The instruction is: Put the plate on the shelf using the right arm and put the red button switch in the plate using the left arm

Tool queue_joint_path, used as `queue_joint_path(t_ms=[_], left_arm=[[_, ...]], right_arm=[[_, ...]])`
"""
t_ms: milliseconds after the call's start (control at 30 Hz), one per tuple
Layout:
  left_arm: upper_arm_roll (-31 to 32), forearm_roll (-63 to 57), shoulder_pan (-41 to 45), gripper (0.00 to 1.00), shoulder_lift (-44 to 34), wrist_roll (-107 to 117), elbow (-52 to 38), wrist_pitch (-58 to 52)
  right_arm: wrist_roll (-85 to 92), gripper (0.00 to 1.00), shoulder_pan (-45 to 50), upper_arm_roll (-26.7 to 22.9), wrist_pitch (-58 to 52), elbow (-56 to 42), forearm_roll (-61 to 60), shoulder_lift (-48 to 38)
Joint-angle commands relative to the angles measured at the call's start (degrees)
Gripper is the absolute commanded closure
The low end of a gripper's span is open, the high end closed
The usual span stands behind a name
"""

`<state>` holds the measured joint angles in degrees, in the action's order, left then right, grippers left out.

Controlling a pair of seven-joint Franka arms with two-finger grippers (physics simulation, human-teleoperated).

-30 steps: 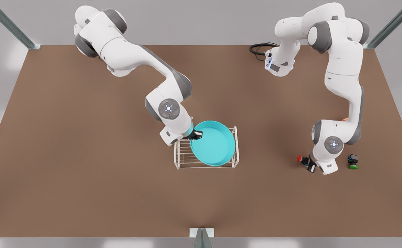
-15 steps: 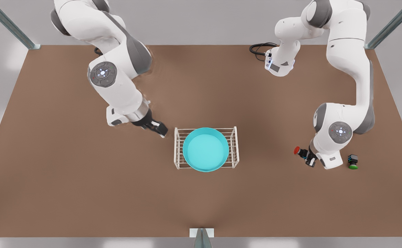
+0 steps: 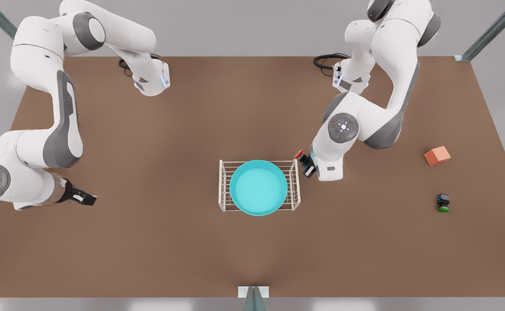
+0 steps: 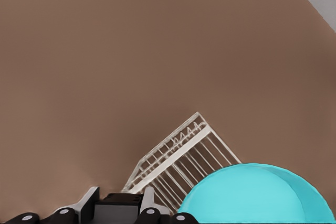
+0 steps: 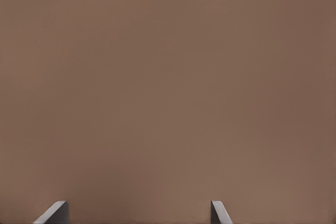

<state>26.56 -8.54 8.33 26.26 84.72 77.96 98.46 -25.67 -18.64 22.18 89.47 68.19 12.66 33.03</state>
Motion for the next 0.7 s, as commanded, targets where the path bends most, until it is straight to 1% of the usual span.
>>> queue_joint_path(t_ms=[0,33,67,233,367,400,467,567,600,633,667], left_arm=[[0.07,0.63,2.3,0.54,2.39,21.36,-3.86,-0.64],[0.07,0.54,3.53,0.54,4.5,23.2,-6.15,-0.38],[-0.01,0.54,4.5,0.54,5.2,24.44,-6.15,2.08],[-0.19,-0.25,8.72,0.53,10.56,27.69,-6.24,9.73],[-0.54,-0.95,11.27,0.53,13.2,30.06,-7.99,13.69],[-1.42,-1.13,11.97,0.53,14.61,30.5,-10.1,13.69],[-3.26,-2.01,12.85,0.53,15.14,30.5,-11.42,14.04],[-4.06,-3.15,12.85,0.51,15.49,30.24,-11.6,14.04],[-4.06,-4.46,12.94,0.07,15.58,30.15,-11.16,13.95],[-3.97,-5.17,13.2,0.0,15.49,30.24,-10.99,13.42],[-3.97,-5.35,13.2,0.0,15.4,30.15,-10.9,13.34]], right_arm=[[22.59,0.0,-1.04,0.24,-1.4,-0.07,1.14,-0.42],[23.29,0.0,-3.41,-0.55,-4.39,-0.07,3.96,-5.52],[23.29,0.0,-5.79,0.41,-4.48,-0.07,1.06,-5.52],[22.94,0.0,-5.97,0.24,-4.39,-0.07,0.7,-5.52],[23.03,0.0,-5.88,0.32,-4.31,-0.07,0.7,-5.52],[22.85,0.0,-5.88,0.41,-4.31,-0.07,0.7,-5.52],[22.94,0.0,-5.97,0.41,-4.31,-0.07,0.7,-5.52],[22.94,0.0,-5.88,0.41,-4.48,-0.07,0.7,-5.52],[22.94,0.0,-5.79,0.5,-4.48,-0.07,0.7,-5.52],[22.94,0.0,-5.88,0.41,-4.48,-0.07,0.7,-5.52],[22.94,0.0,-5.88,0.41,-4.4,-0.07,0.7,-5.52]])
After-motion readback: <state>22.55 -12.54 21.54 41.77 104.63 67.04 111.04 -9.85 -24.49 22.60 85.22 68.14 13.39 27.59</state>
